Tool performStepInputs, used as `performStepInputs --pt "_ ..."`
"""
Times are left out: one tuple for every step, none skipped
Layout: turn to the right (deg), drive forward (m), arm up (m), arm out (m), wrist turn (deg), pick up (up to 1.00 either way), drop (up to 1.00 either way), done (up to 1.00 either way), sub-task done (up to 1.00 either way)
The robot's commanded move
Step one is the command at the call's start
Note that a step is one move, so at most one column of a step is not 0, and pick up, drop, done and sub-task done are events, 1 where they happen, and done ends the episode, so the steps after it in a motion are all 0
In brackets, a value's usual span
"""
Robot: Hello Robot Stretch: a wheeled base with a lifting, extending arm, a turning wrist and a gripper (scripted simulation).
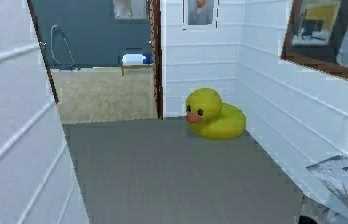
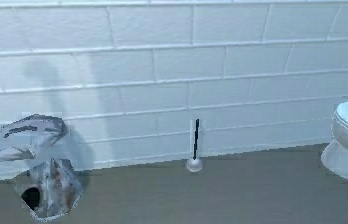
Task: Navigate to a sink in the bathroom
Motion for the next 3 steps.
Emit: performStepInputs --pt "0.0 1.0 0.0 0.0 0.0 0.0 0.0 0.0 0.0" --pt "-3.0 0.0 0.0 0.0 0.0 0.0 0.0 0.0 0.0" --pt "0.0 0.2 0.0 0.0 0.0 0.0 0.0 0.0 0.0"
